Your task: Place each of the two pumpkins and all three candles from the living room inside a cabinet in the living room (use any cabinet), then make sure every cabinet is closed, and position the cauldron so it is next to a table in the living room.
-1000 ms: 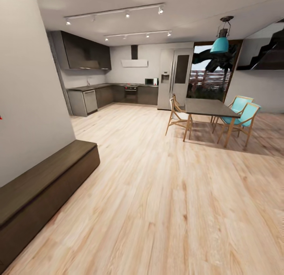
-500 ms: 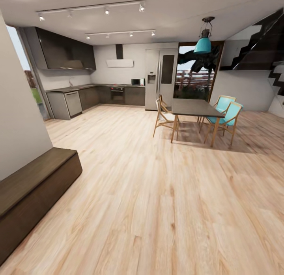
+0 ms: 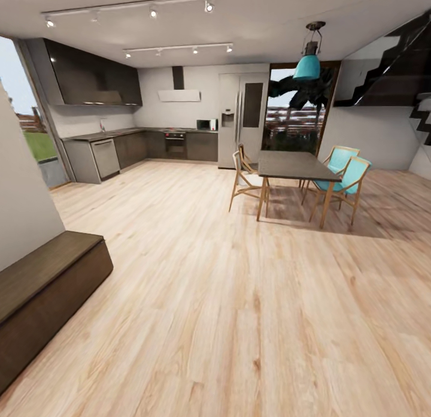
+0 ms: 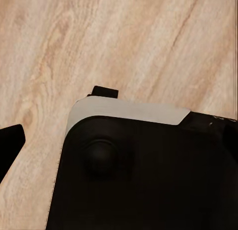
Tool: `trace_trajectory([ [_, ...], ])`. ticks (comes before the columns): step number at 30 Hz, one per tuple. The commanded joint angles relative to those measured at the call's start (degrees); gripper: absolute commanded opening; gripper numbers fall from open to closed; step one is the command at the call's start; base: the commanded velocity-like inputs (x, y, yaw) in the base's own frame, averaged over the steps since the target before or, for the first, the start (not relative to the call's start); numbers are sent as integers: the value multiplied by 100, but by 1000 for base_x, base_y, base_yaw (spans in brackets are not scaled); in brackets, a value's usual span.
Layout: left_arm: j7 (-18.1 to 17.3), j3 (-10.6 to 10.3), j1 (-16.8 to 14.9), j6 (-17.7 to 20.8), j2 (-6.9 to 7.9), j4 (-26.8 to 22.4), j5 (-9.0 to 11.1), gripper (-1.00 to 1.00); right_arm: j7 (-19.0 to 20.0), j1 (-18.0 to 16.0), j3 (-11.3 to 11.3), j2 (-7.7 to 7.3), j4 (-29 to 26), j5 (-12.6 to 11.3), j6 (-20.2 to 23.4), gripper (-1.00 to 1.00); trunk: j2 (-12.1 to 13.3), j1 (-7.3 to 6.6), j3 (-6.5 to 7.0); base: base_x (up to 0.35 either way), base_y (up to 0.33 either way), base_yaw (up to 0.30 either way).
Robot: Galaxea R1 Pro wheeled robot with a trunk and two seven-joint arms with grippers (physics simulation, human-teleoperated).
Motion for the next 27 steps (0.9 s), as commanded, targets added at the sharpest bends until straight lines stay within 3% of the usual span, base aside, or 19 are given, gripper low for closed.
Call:
trace_trajectory([
  [1,7,9,-2,-18,-2,3,14,100,42,-4,-2,1,6,-61,-14,100,-2,3,-6,317,-164,0],
  [12,6,9,1,-18,-5,3,14,100,42,-4,1,1,6,-54,-10,100,-2,3,-6,317,-164,23],
  [27,7,9,3,-18,-17,3,14,100,33,-4,15,1,6,-53,-10,100,-2,3,-6,315,-166,261],
])
